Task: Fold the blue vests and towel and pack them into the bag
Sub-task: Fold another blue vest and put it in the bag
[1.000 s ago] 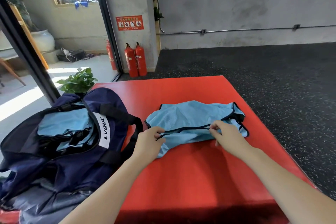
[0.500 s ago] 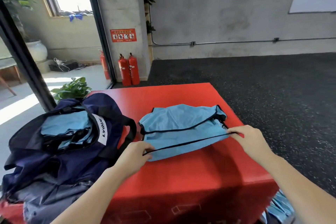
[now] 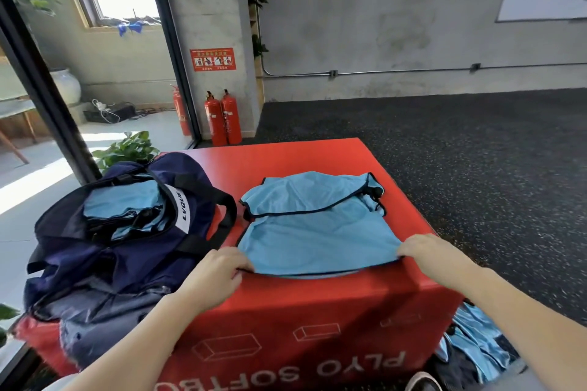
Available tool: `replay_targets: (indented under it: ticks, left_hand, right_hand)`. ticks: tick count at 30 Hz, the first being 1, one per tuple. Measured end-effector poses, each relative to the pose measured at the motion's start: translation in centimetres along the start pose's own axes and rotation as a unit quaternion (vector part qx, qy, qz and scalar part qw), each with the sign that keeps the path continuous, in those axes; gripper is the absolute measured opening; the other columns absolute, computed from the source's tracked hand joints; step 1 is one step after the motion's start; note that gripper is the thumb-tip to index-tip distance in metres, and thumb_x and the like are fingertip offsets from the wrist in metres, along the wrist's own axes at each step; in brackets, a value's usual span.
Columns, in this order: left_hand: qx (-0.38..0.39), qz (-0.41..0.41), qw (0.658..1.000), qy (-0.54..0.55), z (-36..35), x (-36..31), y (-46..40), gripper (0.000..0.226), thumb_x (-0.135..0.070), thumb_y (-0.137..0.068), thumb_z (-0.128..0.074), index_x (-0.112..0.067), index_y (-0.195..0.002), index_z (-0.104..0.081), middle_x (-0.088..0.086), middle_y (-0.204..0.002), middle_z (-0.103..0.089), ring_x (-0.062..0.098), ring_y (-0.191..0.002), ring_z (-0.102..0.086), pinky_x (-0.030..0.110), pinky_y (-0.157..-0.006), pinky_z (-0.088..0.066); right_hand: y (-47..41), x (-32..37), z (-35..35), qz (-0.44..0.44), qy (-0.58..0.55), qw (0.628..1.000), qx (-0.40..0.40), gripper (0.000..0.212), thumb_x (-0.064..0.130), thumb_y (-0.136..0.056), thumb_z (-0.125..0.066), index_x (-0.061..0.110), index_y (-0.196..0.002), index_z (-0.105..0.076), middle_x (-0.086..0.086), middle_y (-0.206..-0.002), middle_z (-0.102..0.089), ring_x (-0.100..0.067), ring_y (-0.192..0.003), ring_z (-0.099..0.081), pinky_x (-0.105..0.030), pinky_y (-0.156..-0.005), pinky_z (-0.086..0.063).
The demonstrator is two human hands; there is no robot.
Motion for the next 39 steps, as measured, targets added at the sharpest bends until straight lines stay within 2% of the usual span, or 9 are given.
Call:
replay_targets:
  ticks: [3,6,10,15,22,25,31,35,39]
  left_hand:
    - [0.093,0.001,0.995,-0.029,-2.0,-0.6,1.2,0.034,-0.019,-0.080,-0.052,-0.033,-0.099,-0.077,-0.024,-0.095,-0.064,-0.003,-0.096,-0.059,0.017,-0.088,-0.045]
    - [0.087,0.014,0.996,-0.030,-1.6,-0.7,1.4,0.032,-0.030,-0.080,-0.051,-0.034,-0.097,-0.077,-0.028,-0.089,-0.060,-0.006,-0.092,-0.058,0.013,-0.084,-0.043]
    - [0.086,0.032,0.995,-0.041,-1.7,-1.1,1.1,0.030,-0.037,-0.084,-0.050,-0.036,-0.099,-0.076,-0.021,-0.093,-0.067,0.002,-0.091,-0.061,0.020,-0.079,-0.048]
    - [0.037,0.093,0.995,-0.026,-1.0,-1.0,-1.5,0.027,-0.035,-0.091,-0.052,-0.036,-0.110,-0.072,-0.019,-0.089,-0.060,0.003,-0.082,-0.054,0.024,-0.075,-0.048]
    - [-0.035,0.106,0.993,0.043,-1.2,-0.1,-8.2,0.030,-0.019,-0.099,-0.052,-0.024,-0.123,-0.068,-0.011,-0.112,-0.064,0.011,-0.111,-0.059,0.027,-0.090,-0.047]
    - [-0.057,0.101,0.991,0.069,-1.8,1.2,-11.3,0.029,-0.012,-0.098,-0.054,-0.017,-0.121,-0.070,-0.005,-0.114,-0.067,0.014,-0.112,-0.058,0.031,-0.096,-0.048]
    - [-0.043,0.073,0.996,0.028,-3.8,2.7,-16.1,0.028,-0.016,-0.095,-0.062,-0.015,-0.122,-0.070,-0.002,-0.118,-0.068,0.020,-0.118,-0.053,0.032,-0.102,-0.040]
    - [0.003,0.065,0.997,-0.028,-5.8,3.3,-17.5,0.036,-0.035,-0.096,-0.062,-0.021,-0.129,-0.063,-0.004,-0.125,-0.062,0.020,-0.124,-0.047,0.037,-0.106,-0.031]
    - [0.030,0.077,0.997,0.006,-7.2,4.9,-17.9,0.037,-0.041,-0.096,-0.062,-0.021,-0.127,-0.064,-0.005,-0.125,-0.061,0.017,-0.125,-0.047,0.041,-0.107,-0.035]
  right_hand:
    - [0.9,1.1,-1.0,-0.003,-0.009,0.996,0.084,0.050,0.007,-0.085,-0.049,0.036,-0.121,-0.068,0.016,-0.124,-0.066,-0.009,-0.121,-0.057,-0.027,-0.104,-0.041]
    - [0.7,1.8,0.1,-0.017,-0.022,0.998,0.059,0.038,0.017,-0.090,-0.050,0.033,-0.118,-0.071,0.014,-0.121,-0.067,-0.010,-0.120,-0.057,-0.029,-0.103,-0.040]
    - [-0.3,3.2,0.8,-0.034,-0.071,0.996,0.046,0.031,0.026,-0.098,-0.048,0.032,-0.121,-0.068,0.016,-0.123,-0.065,-0.008,-0.121,-0.054,-0.029,-0.103,-0.042]
    - [-3.8,5.5,1.3,-0.051,-0.144,0.988,0.029,0.030,0.027,-0.101,-0.048,0.030,-0.123,-0.068,0.018,-0.125,-0.065,-0.005,-0.120,-0.057,-0.028,-0.099,-0.046]
    - [-11.6,8.9,1.5,-0.053,-0.218,0.974,-0.021,0.028,0.025,-0.101,-0.052,0.026,-0.124,-0.068,0.012,-0.125,-0.066,-0.010,-0.121,-0.058,-0.029,-0.099,-0.046]
    - [-15.2,10.1,0.9,-0.043,-0.230,0.972,-0.019,0.029,0.024,-0.101,-0.053,0.024,-0.126,-0.067,0.007,-0.128,-0.065,-0.014,-0.122,-0.057,-0.031,-0.099,-0.047]
    - [-20.6,10.4,-0.7,-0.044,-0.256,0.966,-0.016,0.029,0.020,-0.098,-0.054,0.021,-0.122,-0.069,0.002,-0.122,-0.068,-0.018,-0.118,-0.058,-0.037,-0.097,-0.048]
    - [-22.7,10.7,-2.0,-0.026,-0.267,0.963,-0.012,0.029,0.017,-0.092,-0.057,0.022,-0.117,-0.071,0.001,-0.112,-0.070,-0.020,-0.109,-0.062,-0.039,-0.093,-0.050]
    - [-23.9,10.3,-3.4,-0.031,-0.269,0.963,-0.003,0.028,0.021,-0.093,-0.058,0.022,-0.119,-0.069,0.002,-0.110,-0.068,-0.020,-0.108,-0.060,-0.038,-0.093,-0.049]
Point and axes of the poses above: each hand's wrist, its own y-axis away from the middle knuckle, its own z-axis out of the back of the hand, x = y × z, the point moved 10 cm from there along -y, towards the middle knuckle
